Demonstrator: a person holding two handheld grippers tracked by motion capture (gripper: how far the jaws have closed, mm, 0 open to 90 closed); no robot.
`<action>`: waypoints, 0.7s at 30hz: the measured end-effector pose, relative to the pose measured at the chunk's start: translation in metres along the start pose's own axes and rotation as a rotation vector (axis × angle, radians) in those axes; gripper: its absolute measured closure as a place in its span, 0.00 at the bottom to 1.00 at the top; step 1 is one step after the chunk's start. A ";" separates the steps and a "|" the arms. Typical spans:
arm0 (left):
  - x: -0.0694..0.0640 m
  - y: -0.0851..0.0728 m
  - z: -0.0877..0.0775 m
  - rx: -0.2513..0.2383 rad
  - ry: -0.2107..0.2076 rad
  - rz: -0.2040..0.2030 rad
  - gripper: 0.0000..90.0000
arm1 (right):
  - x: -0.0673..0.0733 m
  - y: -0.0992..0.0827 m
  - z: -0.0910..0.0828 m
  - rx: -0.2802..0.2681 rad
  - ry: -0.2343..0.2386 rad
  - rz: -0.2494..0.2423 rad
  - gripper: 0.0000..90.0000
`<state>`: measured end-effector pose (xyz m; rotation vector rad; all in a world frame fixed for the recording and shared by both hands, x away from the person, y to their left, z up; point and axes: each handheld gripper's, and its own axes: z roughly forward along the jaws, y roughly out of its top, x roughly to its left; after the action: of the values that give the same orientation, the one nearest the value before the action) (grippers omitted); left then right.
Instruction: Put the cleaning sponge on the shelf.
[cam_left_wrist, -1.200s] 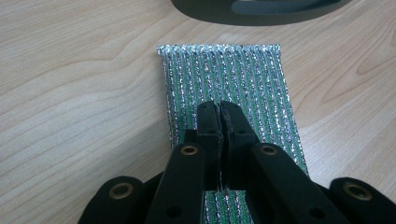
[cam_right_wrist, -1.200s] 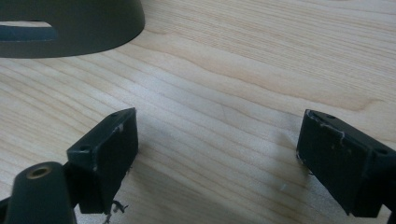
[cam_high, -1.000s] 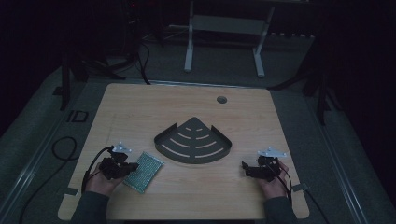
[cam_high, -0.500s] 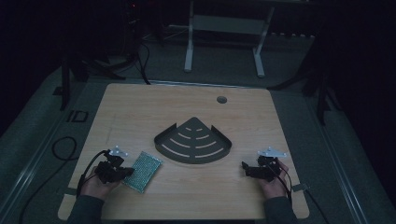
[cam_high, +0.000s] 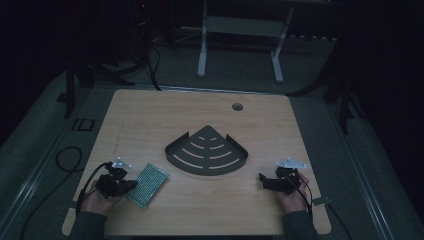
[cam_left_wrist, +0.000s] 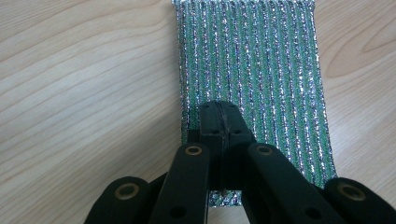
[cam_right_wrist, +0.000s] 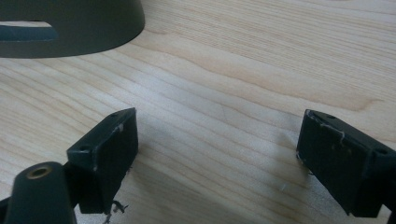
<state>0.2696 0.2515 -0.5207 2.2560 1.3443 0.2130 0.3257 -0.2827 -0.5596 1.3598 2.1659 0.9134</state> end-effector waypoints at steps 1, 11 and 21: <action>0.001 -0.001 -0.001 0.001 0.003 -0.002 1.00 | 0.000 0.000 0.000 0.000 0.000 0.000 0.14; 0.005 0.003 -0.005 -0.006 -0.026 -0.029 0.98 | 0.000 0.000 0.000 0.000 0.000 0.000 0.14; 0.014 0.028 -0.007 0.045 -0.054 -0.007 0.96 | 0.000 0.000 0.000 0.000 0.000 0.001 0.14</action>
<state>0.2957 0.2552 -0.5028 2.2766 1.3416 0.1191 0.3258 -0.2827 -0.5597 1.3604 2.1655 0.9139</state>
